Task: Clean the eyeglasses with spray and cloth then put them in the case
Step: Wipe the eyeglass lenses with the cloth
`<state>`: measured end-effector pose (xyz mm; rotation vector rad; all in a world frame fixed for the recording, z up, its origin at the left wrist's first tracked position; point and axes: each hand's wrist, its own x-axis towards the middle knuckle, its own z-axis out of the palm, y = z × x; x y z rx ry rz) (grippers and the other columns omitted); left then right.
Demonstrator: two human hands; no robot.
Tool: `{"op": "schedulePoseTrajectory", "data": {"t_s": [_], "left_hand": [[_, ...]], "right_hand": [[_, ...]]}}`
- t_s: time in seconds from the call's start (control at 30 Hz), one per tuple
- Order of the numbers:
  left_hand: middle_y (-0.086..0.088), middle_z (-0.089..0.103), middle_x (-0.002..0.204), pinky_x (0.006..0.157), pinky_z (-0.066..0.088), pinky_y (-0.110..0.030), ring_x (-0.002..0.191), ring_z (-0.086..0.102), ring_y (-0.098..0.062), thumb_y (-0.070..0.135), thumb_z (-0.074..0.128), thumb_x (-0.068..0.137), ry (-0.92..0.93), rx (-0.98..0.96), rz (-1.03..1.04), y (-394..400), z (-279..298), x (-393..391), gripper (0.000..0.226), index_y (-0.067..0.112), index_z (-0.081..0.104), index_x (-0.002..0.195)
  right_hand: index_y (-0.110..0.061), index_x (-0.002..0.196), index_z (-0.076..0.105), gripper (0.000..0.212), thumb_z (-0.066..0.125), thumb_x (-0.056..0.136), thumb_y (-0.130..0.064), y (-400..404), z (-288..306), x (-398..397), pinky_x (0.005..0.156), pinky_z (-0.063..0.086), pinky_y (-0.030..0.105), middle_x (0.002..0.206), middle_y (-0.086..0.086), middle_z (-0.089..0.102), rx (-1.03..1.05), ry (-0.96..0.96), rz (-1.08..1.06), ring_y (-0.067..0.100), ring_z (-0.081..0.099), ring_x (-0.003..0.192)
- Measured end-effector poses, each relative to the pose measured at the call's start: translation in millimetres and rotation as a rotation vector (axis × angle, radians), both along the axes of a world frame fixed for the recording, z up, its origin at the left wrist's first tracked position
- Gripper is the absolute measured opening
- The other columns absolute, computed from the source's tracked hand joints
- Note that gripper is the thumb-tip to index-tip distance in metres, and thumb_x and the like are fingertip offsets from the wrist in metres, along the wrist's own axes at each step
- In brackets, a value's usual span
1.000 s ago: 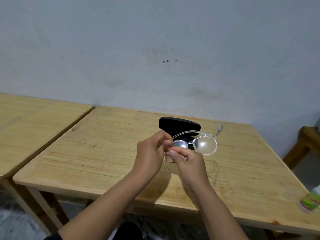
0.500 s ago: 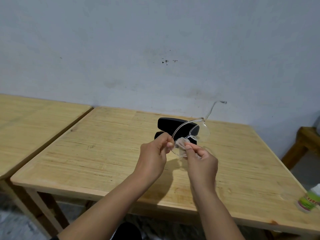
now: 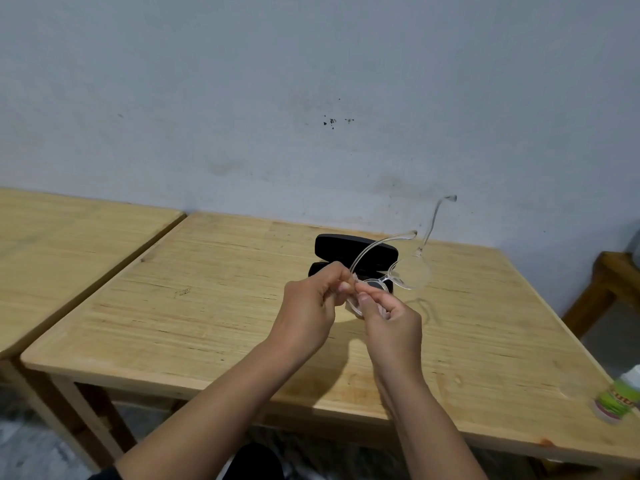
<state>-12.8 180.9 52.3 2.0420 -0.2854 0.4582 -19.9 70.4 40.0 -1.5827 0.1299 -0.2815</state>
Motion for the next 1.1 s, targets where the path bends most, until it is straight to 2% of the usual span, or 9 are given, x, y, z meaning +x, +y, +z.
{"op": "schedulePoseTrajectory", "data": {"t_s": [0.13,0.33,0.43,0.6,0.7,0.77,0.93,1.03,1.1], "left_hand": [[-0.009,0.066,0.076,0.072,0.054,-0.034,0.076,0.065,-0.023,-0.006,0.045,0.086,0.013,-0.006,-0.018,2.8,-3.4,4.5,0.034,0.025,0.055,0.076],[-0.010,0.066,0.076,0.072,0.055,-0.045,0.075,0.063,-0.032,0.001,0.047,0.090,0.001,0.036,-0.020,7.2,-5.2,3.4,0.026,0.024,0.054,0.081],[-0.010,0.068,0.077,0.074,0.056,-0.044,0.075,0.065,-0.028,-0.001,0.046,0.090,0.000,0.039,-0.013,8.1,-3.6,3.5,0.028,0.024,0.054,0.080],[0.000,0.070,0.078,0.075,0.056,-0.032,0.079,0.067,-0.017,-0.011,0.042,0.085,-0.001,-0.001,0.029,13.4,-2.0,5.6,0.040,0.027,0.054,0.078],[0.003,0.070,0.075,0.068,0.052,-0.025,0.075,0.066,-0.013,-0.010,0.043,0.085,-0.020,0.015,0.047,15.5,-1.2,4.9,0.036,0.023,0.055,0.079],[-0.002,0.068,0.074,0.073,0.054,-0.029,0.080,0.067,-0.019,-0.011,0.041,0.085,-0.016,-0.002,0.045,17.5,-1.6,5.5,0.033,0.019,0.055,0.080],[-0.002,0.064,0.073,0.085,0.053,-0.044,0.087,0.068,-0.022,-0.013,0.039,0.083,-0.001,0.004,0.025,20.5,-3.0,5.5,0.040,0.024,0.052,0.076],[0.006,0.062,0.074,0.082,0.056,-0.042,0.086,0.069,-0.012,-0.011,0.041,0.084,-0.013,0.025,0.006,13.7,-2.7,0.5,0.054,0.041,0.048,0.069],[0.004,0.064,0.078,0.076,0.057,-0.037,0.083,0.069,-0.009,-0.010,0.042,0.084,-0.034,0.041,0.002,9.2,-4.5,-0.3,0.052,0.039,0.047,0.070]], "right_hand": [[-0.030,0.082,0.071,0.021,0.058,0.087,-0.014,-4.3,3.1,-1.8,0.061,0.043,0.017,0.081,-0.013,0.070,-0.008,0.050,0.050,0.003,0.063,0.077],[-0.023,0.078,0.075,0.018,0.059,0.083,-0.017,-2.3,2.9,1.1,0.064,0.043,0.032,0.067,-0.005,0.071,0.022,0.102,0.071,0.021,0.054,0.068],[-0.021,0.073,0.077,0.017,0.062,0.081,-0.020,-1.4,5.4,2.0,0.068,0.048,0.029,0.075,0.002,0.074,0.019,0.100,0.113,0.017,0.064,0.076],[-0.016,0.066,0.076,0.016,0.061,0.073,-0.013,-1.1,11.3,5.2,0.071,0.049,0.037,0.078,0.015,0.072,-0.014,0.101,0.204,0.019,0.060,0.075],[-0.015,0.060,0.072,0.017,0.060,0.072,-0.014,-5.0,11.2,7.6,0.069,0.046,0.038,0.066,0.007,0.066,-0.085,0.086,0.192,0.019,0.056,0.072],[-0.016,0.058,0.071,0.018,0.061,0.072,-0.015,-8.0,11.2,7.9,0.066,0.044,0.037,0.063,0.002,0.065,-0.119,0.087,0.161,0.019,0.054,0.069],[-0.022,0.067,0.075,0.018,0.061,0.079,-0.020,-7.6,10.1,0.9,0.054,0.045,0.029,0.067,-0.003,0.071,-0.125,0.036,-0.057,0.013,0.057,0.062],[-0.030,0.085,0.075,0.021,0.057,0.084,-0.020,3.3,1.2,-3.4,0.049,0.035,0.016,0.074,-0.010,0.068,-0.046,-0.014,-0.165,0.000,0.044,0.054],[-0.036,0.092,0.071,0.025,0.054,0.087,-0.019,10.7,-4.3,-3.8,0.053,0.033,0.016,0.075,-0.009,0.062,0.031,-0.037,-0.185,-0.003,0.039,0.054]]}}
